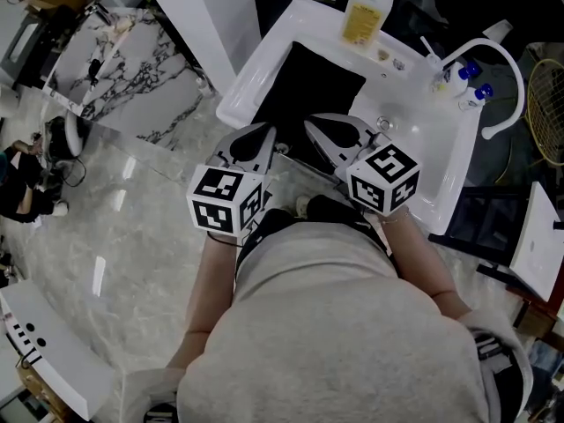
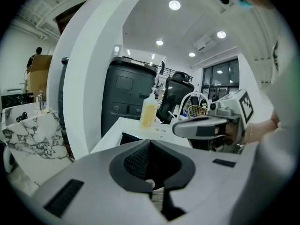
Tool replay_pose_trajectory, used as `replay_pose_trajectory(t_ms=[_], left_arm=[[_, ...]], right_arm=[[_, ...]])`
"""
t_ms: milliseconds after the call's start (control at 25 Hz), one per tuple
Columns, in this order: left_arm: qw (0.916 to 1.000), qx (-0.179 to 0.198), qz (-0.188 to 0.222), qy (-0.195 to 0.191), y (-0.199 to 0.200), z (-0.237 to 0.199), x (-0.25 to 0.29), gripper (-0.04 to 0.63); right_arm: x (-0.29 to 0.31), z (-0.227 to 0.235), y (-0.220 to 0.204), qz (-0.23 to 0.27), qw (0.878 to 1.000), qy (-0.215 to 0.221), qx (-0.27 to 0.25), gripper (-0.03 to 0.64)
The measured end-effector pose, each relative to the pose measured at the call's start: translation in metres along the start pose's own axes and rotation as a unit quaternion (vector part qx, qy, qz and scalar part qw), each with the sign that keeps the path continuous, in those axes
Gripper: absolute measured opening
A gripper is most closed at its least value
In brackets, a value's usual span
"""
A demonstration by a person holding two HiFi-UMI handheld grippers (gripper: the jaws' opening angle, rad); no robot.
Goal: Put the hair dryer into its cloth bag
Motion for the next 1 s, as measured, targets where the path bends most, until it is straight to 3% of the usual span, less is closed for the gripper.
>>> replay_pose_trajectory(t_ms=[640, 1000], left_arm=[[0.9991, -0.005, -0.025, -0.035, -0.007, 0.007, 0.007, 0.007], [0.9981, -0.004, -0.033, -0.051, -0.014, 0.006, 0.002, 0.008]], right_arm=[[-0.007, 0.005, 0.005, -0.063, 0.994, 0.041, -0.085, -0.002], [-0.008, 0.007, 0.008, -0.075, 0.992, 0.059, -0.088, -0.002]])
Point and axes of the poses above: the fingertips, and each gripper's own axes: x forward along the fingers, z to its right, y out of its top, the point moved 5 cm from there along -x, backward along the fingers, and after that the axes turned 1 degree about z, right-handed, at the moved point
